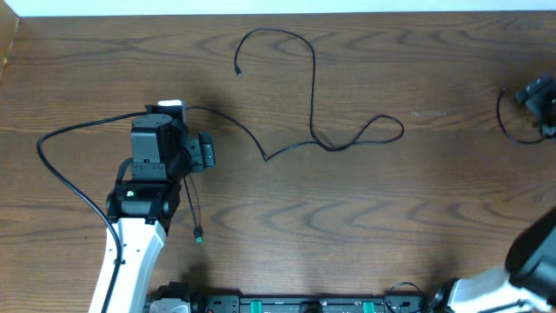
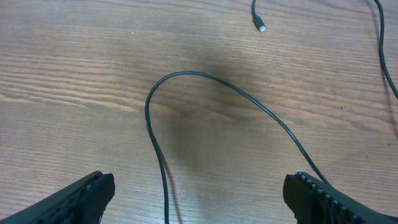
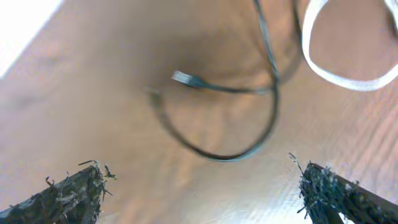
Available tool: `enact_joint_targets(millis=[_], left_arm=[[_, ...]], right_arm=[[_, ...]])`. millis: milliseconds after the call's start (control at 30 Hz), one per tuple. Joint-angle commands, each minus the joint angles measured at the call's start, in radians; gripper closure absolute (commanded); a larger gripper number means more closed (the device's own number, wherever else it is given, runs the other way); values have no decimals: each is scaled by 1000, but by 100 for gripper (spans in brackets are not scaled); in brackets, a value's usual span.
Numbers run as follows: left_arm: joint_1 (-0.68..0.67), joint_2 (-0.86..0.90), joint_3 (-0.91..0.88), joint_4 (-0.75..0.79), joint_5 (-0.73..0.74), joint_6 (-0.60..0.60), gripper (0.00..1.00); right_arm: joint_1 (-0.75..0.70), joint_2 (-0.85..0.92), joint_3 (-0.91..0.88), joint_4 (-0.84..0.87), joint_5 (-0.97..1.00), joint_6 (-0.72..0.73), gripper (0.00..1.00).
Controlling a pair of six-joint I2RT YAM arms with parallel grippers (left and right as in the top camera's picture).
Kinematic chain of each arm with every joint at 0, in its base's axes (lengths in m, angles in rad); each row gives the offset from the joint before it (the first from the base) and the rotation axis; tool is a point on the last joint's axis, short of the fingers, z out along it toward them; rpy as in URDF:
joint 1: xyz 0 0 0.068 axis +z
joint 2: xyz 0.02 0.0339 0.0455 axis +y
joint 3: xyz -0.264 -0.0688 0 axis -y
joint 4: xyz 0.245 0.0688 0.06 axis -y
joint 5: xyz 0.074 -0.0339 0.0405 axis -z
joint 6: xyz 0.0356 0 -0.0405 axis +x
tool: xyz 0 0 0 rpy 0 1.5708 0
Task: Untangle cables
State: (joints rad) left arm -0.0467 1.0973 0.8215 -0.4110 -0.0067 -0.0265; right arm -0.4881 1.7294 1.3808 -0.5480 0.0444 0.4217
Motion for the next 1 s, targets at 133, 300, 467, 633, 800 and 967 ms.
enact_joint_targets(millis=[133, 300, 467, 633, 800, 967], left_arm=[[5, -7, 0, 0, -13, -5, 8], [5, -7, 0, 0, -13, -5, 8], [5, -7, 0, 0, -13, -5, 8], [5, -7, 0, 0, -13, -5, 8], [5, -7, 0, 0, -13, -5, 8], [5, -7, 0, 0, -13, -5, 8]], right_arm=[[126, -106, 16, -11, -237, -267, 1], [242, -85, 13, -13, -445, -561, 1], [372, -26, 13, -22, -522, -745, 1], [505, 71, 13, -65, -608, -903, 1], [621, 179, 13, -108, -627, -1038, 1], [729, 266, 13, -157, -623, -1189, 3]])
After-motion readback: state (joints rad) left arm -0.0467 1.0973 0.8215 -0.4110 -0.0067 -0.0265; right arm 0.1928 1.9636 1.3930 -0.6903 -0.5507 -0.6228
